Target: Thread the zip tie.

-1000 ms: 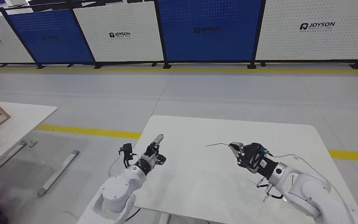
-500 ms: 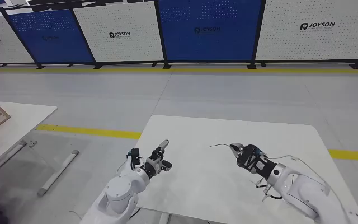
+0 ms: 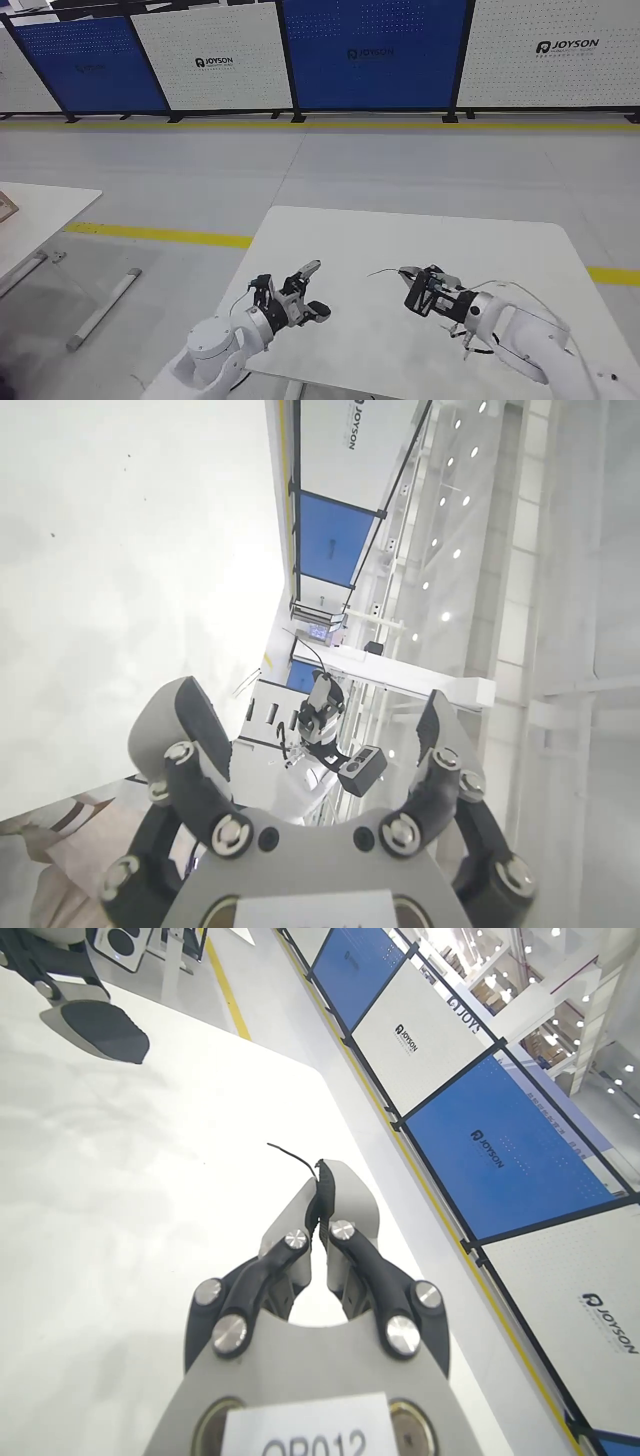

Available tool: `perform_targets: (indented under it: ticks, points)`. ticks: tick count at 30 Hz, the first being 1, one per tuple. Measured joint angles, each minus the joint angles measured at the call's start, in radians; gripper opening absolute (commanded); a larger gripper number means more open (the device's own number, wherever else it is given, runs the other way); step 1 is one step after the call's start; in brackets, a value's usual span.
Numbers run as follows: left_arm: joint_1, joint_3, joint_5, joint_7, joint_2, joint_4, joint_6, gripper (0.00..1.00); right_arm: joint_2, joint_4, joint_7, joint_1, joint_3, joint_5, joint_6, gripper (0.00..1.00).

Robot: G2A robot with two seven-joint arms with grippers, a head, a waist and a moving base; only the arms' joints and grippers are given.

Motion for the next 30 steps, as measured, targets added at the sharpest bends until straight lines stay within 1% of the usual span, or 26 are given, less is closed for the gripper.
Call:
perform_targets:
  ticks: [5,7,10,14,17,18,21,23,30]
  points:
    - [0.000,0.001,0.000,0.000,0.000,0.001,0.000,1.00,0.000,0.000,0.000,0.000,0.000,0.000,0.000,0.00]
    - [-0.003,0.012,-0.006,-0.001,-0.001,0.012,0.000,1.00,-0.001,-0.002,0.005,-0.001,-0.002,-0.007,0.000,0.00]
    - [-0.018,0.048,-0.031,0.009,-0.002,0.024,0.000,1.00,-0.010,-0.020,0.033,0.003,-0.021,-0.087,0.000,0.00]
    - [-0.060,0.105,-0.048,0.030,0.002,0.040,0.000,1.00,-0.023,-0.026,0.031,0.023,-0.060,-0.155,0.000,0.00]
    - [-0.103,0.163,-0.078,0.070,0.004,0.057,0.000,1.00,-0.029,-0.025,0.008,0.036,-0.082,-0.177,0.000,0.00]
    - [-0.122,0.184,-0.096,0.084,0.007,0.067,0.000,1.00,-0.029,-0.023,-0.007,0.039,-0.087,-0.180,0.000,0.00]
    - [-0.168,0.221,-0.135,0.130,0.013,0.089,0.000,1.00,-0.027,-0.015,-0.042,0.044,-0.094,-0.182,0.000,0.00]
    - [-0.174,0.226,-0.139,0.140,0.014,0.091,0.000,1.00,-0.027,-0.014,-0.043,0.044,-0.094,-0.181,0.000,0.00]
    - [-0.172,0.224,-0.137,0.138,0.013,0.091,0.000,1.00,-0.027,-0.014,-0.042,0.044,-0.093,-0.181,0.000,0.00]
